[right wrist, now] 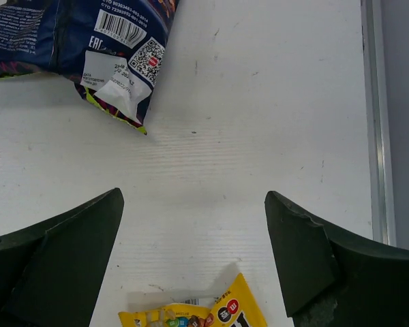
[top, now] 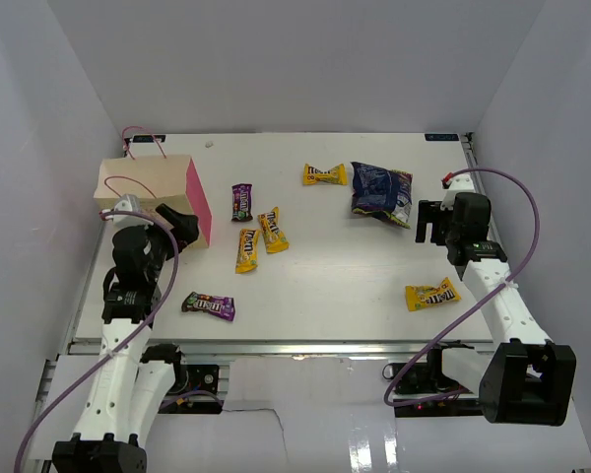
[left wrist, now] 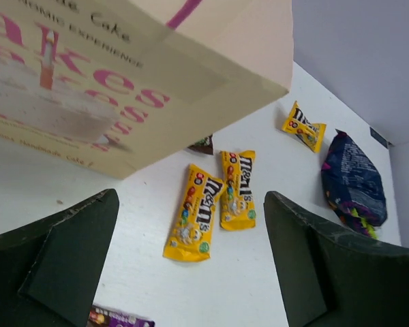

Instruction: Place the snacks into the paper bag

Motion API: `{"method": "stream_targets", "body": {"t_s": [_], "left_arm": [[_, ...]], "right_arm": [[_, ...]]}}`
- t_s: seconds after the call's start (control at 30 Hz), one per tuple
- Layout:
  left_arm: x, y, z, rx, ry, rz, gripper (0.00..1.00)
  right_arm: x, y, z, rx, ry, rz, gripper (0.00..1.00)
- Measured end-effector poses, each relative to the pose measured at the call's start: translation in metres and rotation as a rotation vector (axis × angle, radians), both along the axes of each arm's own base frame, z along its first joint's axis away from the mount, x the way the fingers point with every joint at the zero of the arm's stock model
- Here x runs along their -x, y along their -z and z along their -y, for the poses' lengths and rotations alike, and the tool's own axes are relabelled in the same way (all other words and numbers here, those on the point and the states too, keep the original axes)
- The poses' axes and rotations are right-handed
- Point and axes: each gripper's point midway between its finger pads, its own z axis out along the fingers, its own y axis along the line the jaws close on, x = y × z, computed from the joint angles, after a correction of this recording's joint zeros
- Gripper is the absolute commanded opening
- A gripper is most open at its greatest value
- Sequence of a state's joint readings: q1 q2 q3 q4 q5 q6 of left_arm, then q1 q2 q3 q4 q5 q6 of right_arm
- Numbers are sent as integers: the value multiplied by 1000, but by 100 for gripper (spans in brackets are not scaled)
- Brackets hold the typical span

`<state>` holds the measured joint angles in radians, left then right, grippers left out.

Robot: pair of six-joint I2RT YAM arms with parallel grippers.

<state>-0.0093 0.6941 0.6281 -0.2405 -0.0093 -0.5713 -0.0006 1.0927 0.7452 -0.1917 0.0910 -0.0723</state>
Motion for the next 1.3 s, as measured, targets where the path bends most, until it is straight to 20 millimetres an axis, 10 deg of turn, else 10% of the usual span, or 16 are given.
{"method": "stream_targets", "body": {"t_s": [0.3, 0.7, 1.1, 1.3], "left_arm": [[30, 30, 22, 276, -18, -174, 98], [82, 160, 40, 598, -323, -851, 78], [109, 202, 41, 530, -460, -1148, 73], [111, 207, 38, 495, -485, -1177, 54]], "right_arm": [[2, -9, -29, 36, -277, -2, 90], [36, -8, -93, -11, -807, 15, 90], [40, -2, -98, -31, -844, 8, 90], [40, -1, -97, -27, -839, 6, 90]]}}
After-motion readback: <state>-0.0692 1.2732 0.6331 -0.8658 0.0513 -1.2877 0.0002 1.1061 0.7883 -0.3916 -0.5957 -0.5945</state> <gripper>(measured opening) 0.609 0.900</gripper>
